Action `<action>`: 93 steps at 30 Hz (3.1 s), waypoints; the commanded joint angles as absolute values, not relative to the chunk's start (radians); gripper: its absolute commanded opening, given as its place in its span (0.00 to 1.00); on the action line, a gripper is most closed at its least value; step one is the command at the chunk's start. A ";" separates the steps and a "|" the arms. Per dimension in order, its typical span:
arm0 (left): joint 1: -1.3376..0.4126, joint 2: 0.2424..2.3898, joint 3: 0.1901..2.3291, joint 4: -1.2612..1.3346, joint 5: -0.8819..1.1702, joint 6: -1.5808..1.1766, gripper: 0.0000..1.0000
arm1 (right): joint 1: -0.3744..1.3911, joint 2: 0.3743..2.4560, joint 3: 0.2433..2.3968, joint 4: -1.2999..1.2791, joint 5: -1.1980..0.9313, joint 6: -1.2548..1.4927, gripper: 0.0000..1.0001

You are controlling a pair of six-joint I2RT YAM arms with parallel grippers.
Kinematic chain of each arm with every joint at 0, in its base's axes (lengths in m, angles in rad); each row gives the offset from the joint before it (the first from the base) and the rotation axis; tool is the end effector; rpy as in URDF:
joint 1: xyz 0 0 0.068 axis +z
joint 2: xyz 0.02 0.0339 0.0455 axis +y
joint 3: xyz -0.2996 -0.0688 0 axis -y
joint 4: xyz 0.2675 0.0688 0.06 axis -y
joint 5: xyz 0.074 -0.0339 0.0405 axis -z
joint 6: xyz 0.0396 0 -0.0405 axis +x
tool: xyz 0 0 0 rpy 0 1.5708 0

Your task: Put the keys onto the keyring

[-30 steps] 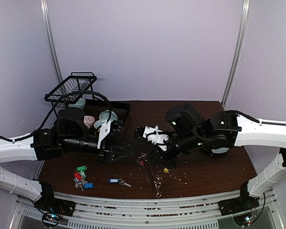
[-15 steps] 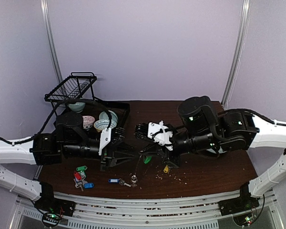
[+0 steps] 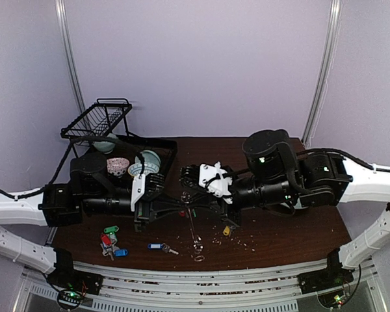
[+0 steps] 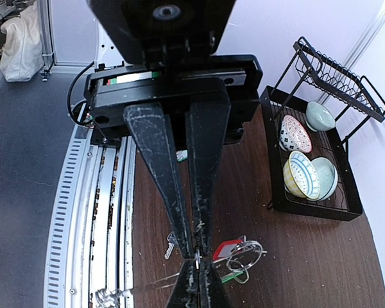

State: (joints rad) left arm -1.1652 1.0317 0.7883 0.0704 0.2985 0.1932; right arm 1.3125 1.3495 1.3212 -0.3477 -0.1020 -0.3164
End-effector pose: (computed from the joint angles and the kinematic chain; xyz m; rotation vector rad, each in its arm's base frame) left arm 0.0881 -0.2347 0.3451 1.3247 1.2740 -0.9582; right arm 0.0801 0.3189 0.4166 -1.5177 1.3355 0.7472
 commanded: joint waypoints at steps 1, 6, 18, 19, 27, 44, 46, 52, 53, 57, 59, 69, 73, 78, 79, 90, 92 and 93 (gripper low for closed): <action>-1.169 1.017 0.774 0.145 0.293 0.201 0.06 | 1.319 1.361 1.335 -0.301 -0.114 -0.338 0.00; -1.169 1.022 0.775 0.145 0.263 0.211 0.10 | 1.319 1.359 1.325 -0.295 -0.127 -0.344 0.00; -1.169 1.000 0.747 0.178 0.300 0.216 0.06 | 1.318 1.373 1.322 -0.277 -0.135 -0.341 0.00; -1.169 1.000 0.747 0.178 0.302 0.215 0.05 | 1.318 1.376 1.326 -0.280 -0.137 -0.341 0.00; -1.169 0.993 0.732 0.207 0.321 0.198 0.00 | 1.320 1.392 1.345 -0.293 -0.138 -0.344 0.00; -1.170 0.952 0.704 0.221 0.218 0.201 0.00 | 1.320 1.380 1.333 -0.271 -0.129 -0.322 0.00; -1.170 0.933 0.685 0.255 0.204 0.211 0.00 | 1.319 1.366 1.306 -0.236 -0.132 -0.322 0.12; -1.172 0.869 0.634 0.313 0.267 0.327 0.00 | 1.315 1.293 1.221 -0.127 -0.105 -0.347 0.31; -1.172 0.863 0.634 0.305 0.282 0.366 0.00 | 1.314 1.270 1.184 -0.095 -0.114 -0.358 0.34; -1.174 0.849 0.639 0.258 0.313 0.501 0.00 | 1.313 1.200 1.069 0.049 -0.186 -0.398 0.39; -1.174 0.845 0.641 0.243 0.298 0.554 0.00 | 1.313 1.194 1.046 0.098 -0.209 -0.401 0.38; -1.173 0.831 0.622 0.268 0.257 0.576 0.00 | 1.341 1.294 1.074 0.193 -0.233 -0.420 0.33; -1.174 0.831 0.621 0.253 0.238 0.569 0.00 | 1.343 1.325 1.093 0.181 -0.175 -0.453 0.32; -1.173 0.831 0.619 0.233 0.224 0.566 0.00 | 1.343 1.352 1.132 0.152 -0.139 -0.466 0.25; -1.173 0.829 0.618 0.231 0.225 0.567 0.00 | 1.343 1.353 1.135 0.150 -0.133 -0.467 0.25; -1.174 0.812 0.609 0.224 0.197 0.569 0.00 | 1.342 1.336 1.167 0.100 -0.088 -0.511 0.26; -1.173 0.810 0.607 0.224 0.198 0.568 0.00 | 1.341 1.325 1.165 0.092 -0.121 -0.523 0.29; -1.173 0.809 0.609 0.224 0.199 0.566 0.00 | 1.341 1.324 1.168 0.087 -0.136 -0.527 0.30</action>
State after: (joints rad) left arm -1.1690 0.8284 0.6106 0.1711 0.2085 0.5598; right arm 1.3376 1.3525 1.1397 0.1059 -0.1024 -0.4957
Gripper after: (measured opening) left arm 0.006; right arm 0.282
